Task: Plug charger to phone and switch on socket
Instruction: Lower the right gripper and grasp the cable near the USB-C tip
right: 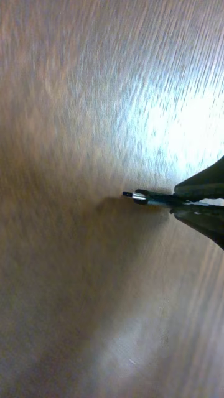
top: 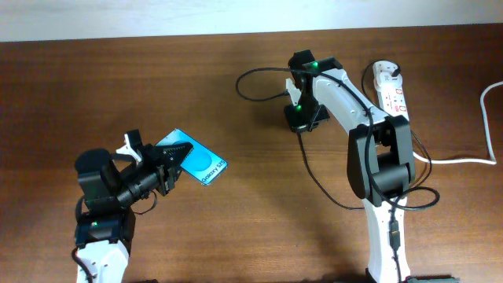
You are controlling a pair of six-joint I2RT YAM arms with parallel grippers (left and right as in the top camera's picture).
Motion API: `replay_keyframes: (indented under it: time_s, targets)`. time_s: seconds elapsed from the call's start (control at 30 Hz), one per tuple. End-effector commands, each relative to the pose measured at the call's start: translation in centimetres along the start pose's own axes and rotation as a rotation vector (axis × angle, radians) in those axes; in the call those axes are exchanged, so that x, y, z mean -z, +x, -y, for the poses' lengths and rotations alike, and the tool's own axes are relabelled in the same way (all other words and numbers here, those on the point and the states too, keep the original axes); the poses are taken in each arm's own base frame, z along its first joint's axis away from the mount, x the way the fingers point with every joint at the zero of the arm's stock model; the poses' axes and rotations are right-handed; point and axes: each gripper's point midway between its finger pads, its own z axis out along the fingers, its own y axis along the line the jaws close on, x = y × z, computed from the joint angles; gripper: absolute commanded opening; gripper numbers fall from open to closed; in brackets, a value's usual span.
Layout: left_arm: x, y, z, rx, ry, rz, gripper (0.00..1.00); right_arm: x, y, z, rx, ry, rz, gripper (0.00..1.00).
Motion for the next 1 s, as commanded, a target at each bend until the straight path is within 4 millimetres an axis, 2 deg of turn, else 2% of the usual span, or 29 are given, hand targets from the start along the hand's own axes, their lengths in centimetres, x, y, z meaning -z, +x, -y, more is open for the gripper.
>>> replay_keyframes:
  time_s: [0.0, 0.13, 0.2, 0.23, 0.33, 0.4, 0.47, 0.5, 0.6, 0.7, 0.77, 0.83, 0.9, 0.97]
  targets:
    - [0.2, 0.3, 0.8, -0.038, 0.021, -0.018, 0.00, -0.2, -0.4, -1.2, 0.073, -0.062, 0.006, 0.05]
    - [0.2, 0.3, 0.8, -0.038, 0.021, -0.018, 0.00, 0.7, 0.8, -5.6, 0.244, -0.328, -0.007, 0.05]
    - [0.2, 0.3, 0.8, -0.038, 0.021, -0.018, 0.00, 0.8, 0.8, -5.9, 0.259, -0.345, -0.001, 0.05]
    - [0.2, 0.3, 0.8, -0.038, 0.021, -0.019, 0.00, 0.6, 0.7, -5.4, 0.256, -0.315, -0.004, 0.05]
    - [0.2, 0.3, 0.8, -0.038, 0.021, -0.017, 0.00, 0.4, -0.2, -3.7, 0.116, -0.205, 0.002, 0.50]
    - [0.2, 0.3, 0.8, -0.038, 0.021, -0.018, 0.00, 1.5, -1.1, -3.8, 0.054, -0.204, 0.030, 0.59]
    - [0.2, 0.3, 0.8, -0.038, 0.021, -0.018, 0.00, 4.7, -2.4, -4.1, 0.002, -0.204, 0.082, 0.87]
    - [0.2, 0.3, 0.8, -0.039, 0.022, -0.018, 0.00, 6.3, -2.6, -4.3, -0.005, -0.205, 0.097, 0.91]
    - [0.2, 0.3, 0.8, -0.038, 0.021, -0.019, 0.00, 11.6, -2.0, -4.2, -0.026, -0.173, 0.130, 0.96]
    - [0.2, 0.6, 0.9, -0.039, 0.025, -0.033, 0.00, 16.7, 0.6, -2.5, -0.073, -0.047, 0.137, 0.98]
    - [0.2, 0.6, 0.9, -0.038, 0.026, -0.035, 0.00, 18.9, 2.6, -1.5, -0.140, 0.020, 0.135, 0.98]
    - [0.2, 0.6, 0.9, -0.038, 0.026, -0.037, 0.00, 19.9, 3.9, -1.1, -0.176, 0.050, 0.124, 0.98]
    - [0.2, 0.7, 0.9, -0.038, 0.028, -0.044, 0.00, 21.4, 4.4, -1.3, -0.191, 0.041, 0.161, 0.98]
    - [0.2, 1.0, 1.0, -0.039, 0.032, -0.062, 0.00, 24.0, 5.3, -1.6, -0.190, 0.031, 0.230, 0.98]
